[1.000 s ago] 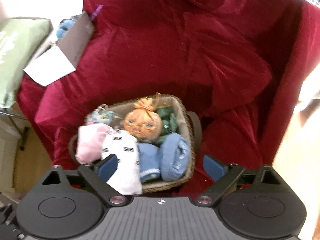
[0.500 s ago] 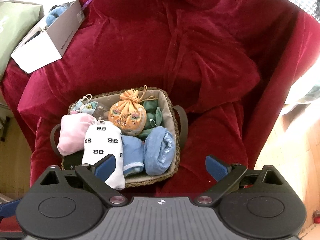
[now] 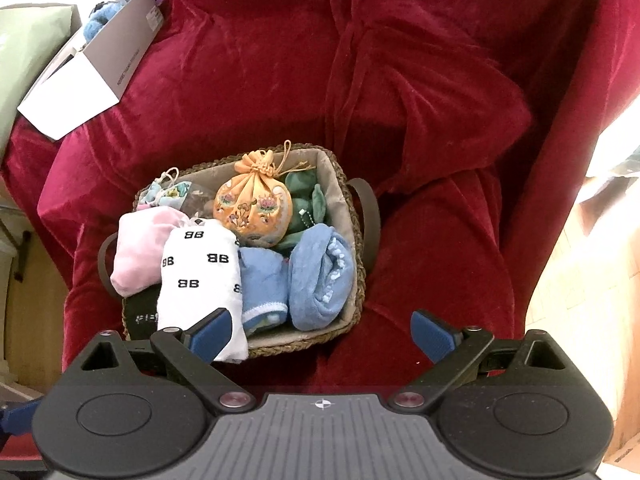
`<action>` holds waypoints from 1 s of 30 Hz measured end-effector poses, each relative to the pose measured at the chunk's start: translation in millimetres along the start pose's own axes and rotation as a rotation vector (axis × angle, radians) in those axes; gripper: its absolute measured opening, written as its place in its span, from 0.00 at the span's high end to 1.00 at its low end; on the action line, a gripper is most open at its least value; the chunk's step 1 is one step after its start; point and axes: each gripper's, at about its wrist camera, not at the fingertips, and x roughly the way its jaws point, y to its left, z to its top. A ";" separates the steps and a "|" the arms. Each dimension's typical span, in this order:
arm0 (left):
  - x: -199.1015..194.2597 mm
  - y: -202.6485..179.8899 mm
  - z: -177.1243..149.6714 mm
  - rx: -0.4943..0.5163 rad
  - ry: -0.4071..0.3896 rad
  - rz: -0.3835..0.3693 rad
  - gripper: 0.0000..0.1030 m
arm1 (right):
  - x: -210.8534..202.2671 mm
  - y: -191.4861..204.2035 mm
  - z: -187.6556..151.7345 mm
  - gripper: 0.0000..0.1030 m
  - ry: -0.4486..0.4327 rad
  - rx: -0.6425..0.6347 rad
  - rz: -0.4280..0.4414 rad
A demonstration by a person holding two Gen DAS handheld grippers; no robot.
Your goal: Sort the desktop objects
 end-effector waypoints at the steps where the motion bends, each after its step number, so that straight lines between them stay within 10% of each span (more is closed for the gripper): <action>1: 0.9 -0.6 0.1 0.006 0.004 0.001 0.10 | 0.2 -1.1 0.0 0.06 -0.001 -0.003 0.000; 30: 6.9 5.5 0.1 0.018 0.016 -0.047 0.11 | -6.0 -1.7 2.7 0.06 -0.033 -0.039 -0.044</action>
